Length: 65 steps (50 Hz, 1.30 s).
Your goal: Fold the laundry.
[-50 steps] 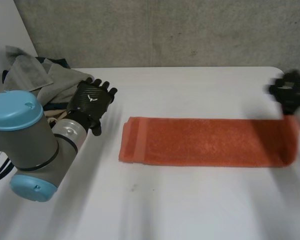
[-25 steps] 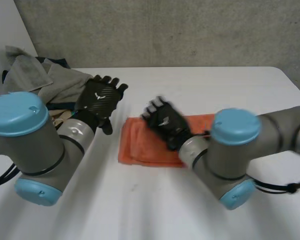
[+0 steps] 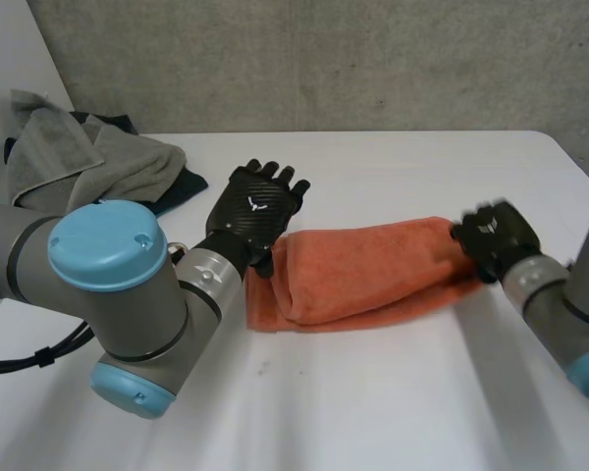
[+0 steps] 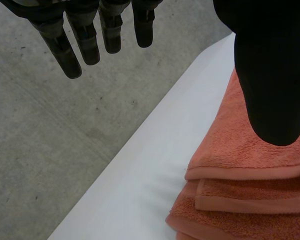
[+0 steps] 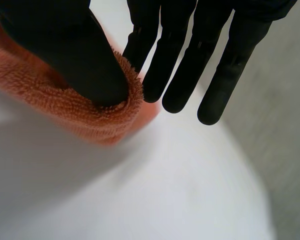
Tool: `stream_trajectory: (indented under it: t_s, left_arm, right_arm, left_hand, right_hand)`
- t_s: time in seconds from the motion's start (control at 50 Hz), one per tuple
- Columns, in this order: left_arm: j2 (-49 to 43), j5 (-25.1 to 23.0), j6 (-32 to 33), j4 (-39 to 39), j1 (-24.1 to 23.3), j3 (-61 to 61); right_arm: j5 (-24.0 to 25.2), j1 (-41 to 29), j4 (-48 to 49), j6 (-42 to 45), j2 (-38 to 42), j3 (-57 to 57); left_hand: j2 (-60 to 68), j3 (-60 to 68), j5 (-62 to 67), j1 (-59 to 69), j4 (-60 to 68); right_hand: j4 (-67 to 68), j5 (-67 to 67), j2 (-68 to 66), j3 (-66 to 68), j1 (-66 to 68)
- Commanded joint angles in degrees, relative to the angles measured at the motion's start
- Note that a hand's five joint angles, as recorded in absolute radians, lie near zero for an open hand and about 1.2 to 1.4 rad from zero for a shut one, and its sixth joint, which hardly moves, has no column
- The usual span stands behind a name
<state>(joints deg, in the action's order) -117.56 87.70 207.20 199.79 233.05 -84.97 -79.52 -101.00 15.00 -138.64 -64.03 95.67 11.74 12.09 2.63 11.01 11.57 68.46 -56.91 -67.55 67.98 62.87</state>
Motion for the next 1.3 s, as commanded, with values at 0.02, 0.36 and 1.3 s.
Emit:
stream_trajectory:
  t_s: [0.02, 0.36, 1.3]
  left_arm:
    - [3.30, 0.19, 0.05, -0.36, 1.17, -1.87]
    - [7.17, 8.10, -8.21, -0.27, 6.19, -5.12]
    - [-1.46, 3.82, -16.56, -22.25, 1.00, 14.57]
  right_arm:
    - [3.92, -16.50, 7.76, -2.16, -1.89, -6.81]
    - [0.28, -29.87, 0.65, -12.25, 10.60, -18.67]
    - [-6.35, -15.11, -20.20, -24.05, 7.45, -26.70]
  left_hand:
    - [-1.74, -2.09, -2.63, -1.01, -1.57]
    - [-1.74, -2.09, -2.63, -1.01, -1.57]
    - [-0.35, -0.69, -1.24, 0.38, -0.18]
  right_hand:
    - [11.54, -13.09, -12.45, 12.02, 17.13]
    - [-58.46, 56.91, 57.55, -57.98, -52.87]
    - [-58.37, 56.82, 57.47, -57.89, -52.78]
